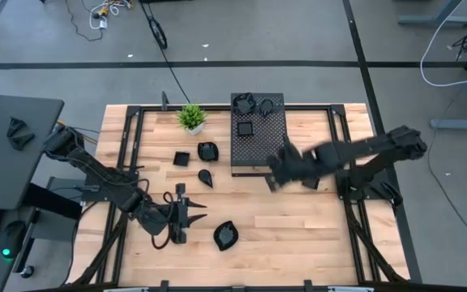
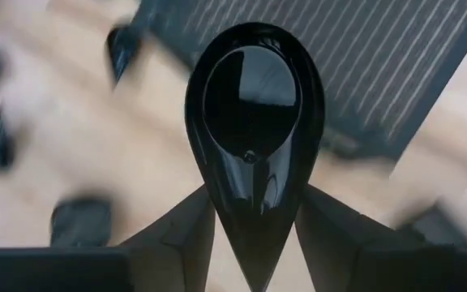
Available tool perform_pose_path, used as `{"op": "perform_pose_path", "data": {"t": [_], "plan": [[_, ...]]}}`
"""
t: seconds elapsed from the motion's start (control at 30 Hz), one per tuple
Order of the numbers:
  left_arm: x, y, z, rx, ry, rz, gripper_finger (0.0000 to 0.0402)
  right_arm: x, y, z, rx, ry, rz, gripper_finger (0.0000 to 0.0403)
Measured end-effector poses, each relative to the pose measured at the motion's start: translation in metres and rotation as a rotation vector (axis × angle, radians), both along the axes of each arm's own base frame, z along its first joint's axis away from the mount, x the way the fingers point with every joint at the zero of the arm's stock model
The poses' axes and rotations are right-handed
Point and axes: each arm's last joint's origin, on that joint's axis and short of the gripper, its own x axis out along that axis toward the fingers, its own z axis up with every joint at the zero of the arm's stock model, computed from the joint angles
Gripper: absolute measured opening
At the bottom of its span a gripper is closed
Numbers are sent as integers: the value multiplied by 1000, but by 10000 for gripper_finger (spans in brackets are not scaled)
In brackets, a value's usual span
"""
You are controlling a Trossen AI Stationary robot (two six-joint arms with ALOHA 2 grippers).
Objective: Pick & Place Mini shaped plates
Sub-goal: Stack the bottom right drop shaped plate on top of the drop shaped plates on the shelf
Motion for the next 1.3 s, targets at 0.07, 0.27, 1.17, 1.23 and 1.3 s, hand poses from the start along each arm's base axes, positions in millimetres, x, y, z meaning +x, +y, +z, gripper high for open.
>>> {"op": "perform_pose_path", "data": {"t": [0.07, 0.27, 1.17, 1.23, 1.3], "plan": [[1, 1, 0, 1, 0, 4, 117, 6, -28, 1, -26, -3, -24, 157], [1, 1, 0, 1, 1, 6, 117, 20, -105, 4, -74, -146, -120, 136], [1, 1, 0, -2, -3, 5, 117, 13, -223, -18, 51, -306, -497, 142], [1, 1, 0, -2, -3, 5, 117, 13, -223, -18, 55, -306, -502, 142], [1, 1, 0, -2, -3, 5, 117, 14, -224, -19, 56, -305, -514, 142]]}}
